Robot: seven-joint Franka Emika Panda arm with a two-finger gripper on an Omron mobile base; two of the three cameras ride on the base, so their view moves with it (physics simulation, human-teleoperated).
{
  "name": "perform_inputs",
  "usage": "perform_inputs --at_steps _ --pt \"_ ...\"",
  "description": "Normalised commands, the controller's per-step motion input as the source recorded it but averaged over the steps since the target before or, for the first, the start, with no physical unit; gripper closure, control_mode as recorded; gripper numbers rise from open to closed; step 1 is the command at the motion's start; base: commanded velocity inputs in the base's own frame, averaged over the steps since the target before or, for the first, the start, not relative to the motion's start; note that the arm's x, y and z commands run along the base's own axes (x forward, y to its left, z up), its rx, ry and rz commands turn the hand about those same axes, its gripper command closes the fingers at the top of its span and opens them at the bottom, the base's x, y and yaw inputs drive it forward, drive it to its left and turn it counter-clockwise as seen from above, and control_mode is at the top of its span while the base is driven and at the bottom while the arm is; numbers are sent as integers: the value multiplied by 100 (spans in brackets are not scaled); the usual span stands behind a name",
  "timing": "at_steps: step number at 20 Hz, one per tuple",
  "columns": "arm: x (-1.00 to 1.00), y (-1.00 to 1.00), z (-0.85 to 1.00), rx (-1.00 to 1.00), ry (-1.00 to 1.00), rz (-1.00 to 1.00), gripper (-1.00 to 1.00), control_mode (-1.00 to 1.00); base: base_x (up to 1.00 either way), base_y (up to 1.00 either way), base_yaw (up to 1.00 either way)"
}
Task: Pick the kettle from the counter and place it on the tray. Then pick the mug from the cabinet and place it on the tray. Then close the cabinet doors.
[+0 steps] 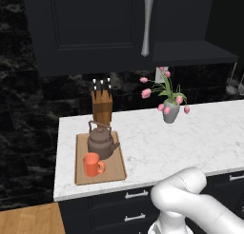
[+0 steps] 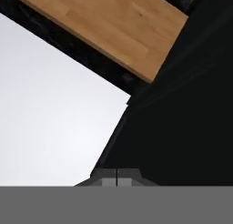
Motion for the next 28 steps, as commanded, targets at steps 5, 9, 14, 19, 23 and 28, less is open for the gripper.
perform_inputs --at_steps 5,9,14,19,23,28 --pt "-39 64 32 -20 0 -7 100 -100 0 0 0" --pt "-31 82 30 -21 0 -3 100 -100 0 0 0" --pt "-14 76 58 -14 -3 0 100 -100 0 0 0" --pt "-8 64 59 -10 -4 -1 100 -100 0 0 0" --pt "-20 63 50 -15 1 -5 100 -100 0 0 0" --pt "-2 63 69 -12 4 -1 100 -100 0 0 0"
